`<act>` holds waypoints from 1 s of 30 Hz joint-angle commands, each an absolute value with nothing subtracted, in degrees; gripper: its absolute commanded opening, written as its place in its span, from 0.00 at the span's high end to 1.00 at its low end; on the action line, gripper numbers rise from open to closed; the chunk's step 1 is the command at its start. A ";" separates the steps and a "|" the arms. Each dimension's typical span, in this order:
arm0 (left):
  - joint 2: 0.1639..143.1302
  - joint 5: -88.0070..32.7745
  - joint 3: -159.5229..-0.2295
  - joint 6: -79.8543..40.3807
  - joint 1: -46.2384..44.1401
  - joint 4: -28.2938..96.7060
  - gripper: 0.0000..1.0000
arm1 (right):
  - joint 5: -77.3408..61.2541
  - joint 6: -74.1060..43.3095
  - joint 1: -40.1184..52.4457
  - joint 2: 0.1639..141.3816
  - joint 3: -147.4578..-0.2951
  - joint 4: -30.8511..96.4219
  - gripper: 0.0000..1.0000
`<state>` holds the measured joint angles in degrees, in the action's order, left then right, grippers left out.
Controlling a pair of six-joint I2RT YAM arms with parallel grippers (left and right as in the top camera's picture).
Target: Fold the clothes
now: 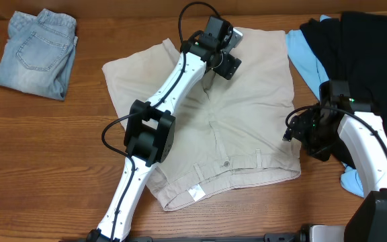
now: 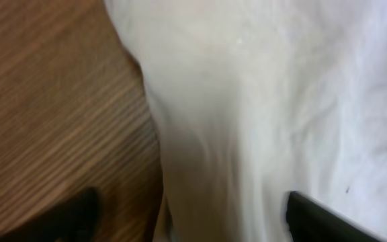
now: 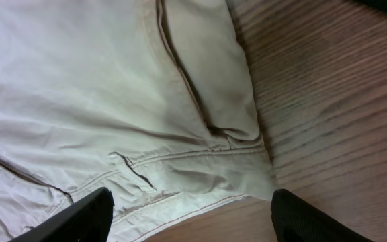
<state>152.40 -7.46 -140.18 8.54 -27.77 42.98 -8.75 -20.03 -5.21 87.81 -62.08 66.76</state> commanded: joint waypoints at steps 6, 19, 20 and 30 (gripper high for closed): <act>152.53 -7.05 -140.35 9.19 -27.62 46.50 0.69 | -8.60 -19.66 -5.34 87.22 -63.77 64.36 0.21; 151.68 10.26 -140.44 0.03 -23.99 50.78 0.96 | -12.56 -19.49 -5.19 87.22 -63.77 60.38 0.25; 151.35 12.45 -140.46 -1.54 -22.33 52.47 0.96 | -12.88 -19.49 -4.95 87.22 -63.77 59.77 0.25; 150.17 13.67 -140.53 -9.23 -7.53 65.28 0.92 | -12.91 -19.81 1.85 87.57 -63.77 52.51 0.28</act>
<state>152.40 12.69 -140.20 -5.13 -13.17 62.22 -12.23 -19.51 -0.91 87.81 -62.15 54.85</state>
